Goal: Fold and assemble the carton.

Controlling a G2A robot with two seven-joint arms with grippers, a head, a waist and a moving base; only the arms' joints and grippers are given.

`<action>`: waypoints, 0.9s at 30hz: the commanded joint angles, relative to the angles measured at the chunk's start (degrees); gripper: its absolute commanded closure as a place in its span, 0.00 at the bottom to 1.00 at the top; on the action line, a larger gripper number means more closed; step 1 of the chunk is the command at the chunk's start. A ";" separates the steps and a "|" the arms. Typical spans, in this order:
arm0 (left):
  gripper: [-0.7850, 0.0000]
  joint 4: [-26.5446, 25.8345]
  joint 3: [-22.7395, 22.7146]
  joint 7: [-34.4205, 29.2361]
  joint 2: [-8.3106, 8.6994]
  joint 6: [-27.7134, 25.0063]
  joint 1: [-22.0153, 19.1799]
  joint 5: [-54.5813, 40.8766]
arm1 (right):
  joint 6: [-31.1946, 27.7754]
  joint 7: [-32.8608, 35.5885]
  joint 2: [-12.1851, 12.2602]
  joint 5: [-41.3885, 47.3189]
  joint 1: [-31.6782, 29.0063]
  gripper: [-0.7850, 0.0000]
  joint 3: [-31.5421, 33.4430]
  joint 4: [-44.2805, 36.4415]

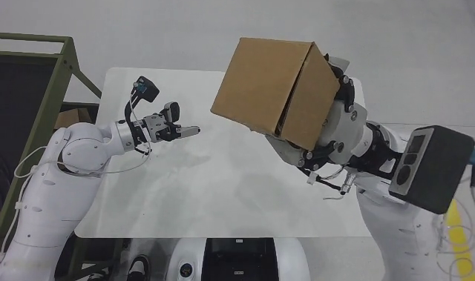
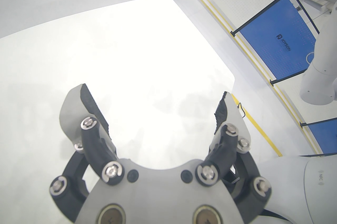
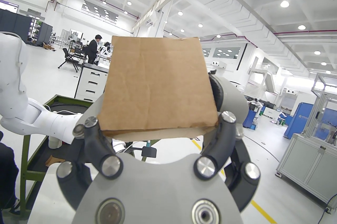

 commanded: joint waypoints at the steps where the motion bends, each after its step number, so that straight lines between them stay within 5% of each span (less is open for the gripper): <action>1: 0.00 0.00 0.00 0.00 0.00 0.00 0.00 0.00 | 1.92 0.39 0.03 -1.67 -0.42 1.00 0.42 -0.34; 27: 0.00 0.00 0.00 0.00 0.00 0.00 0.00 0.00 | 41.52 7.81 -1.52 -53.21 -6.72 1.00 -14.43 -9.83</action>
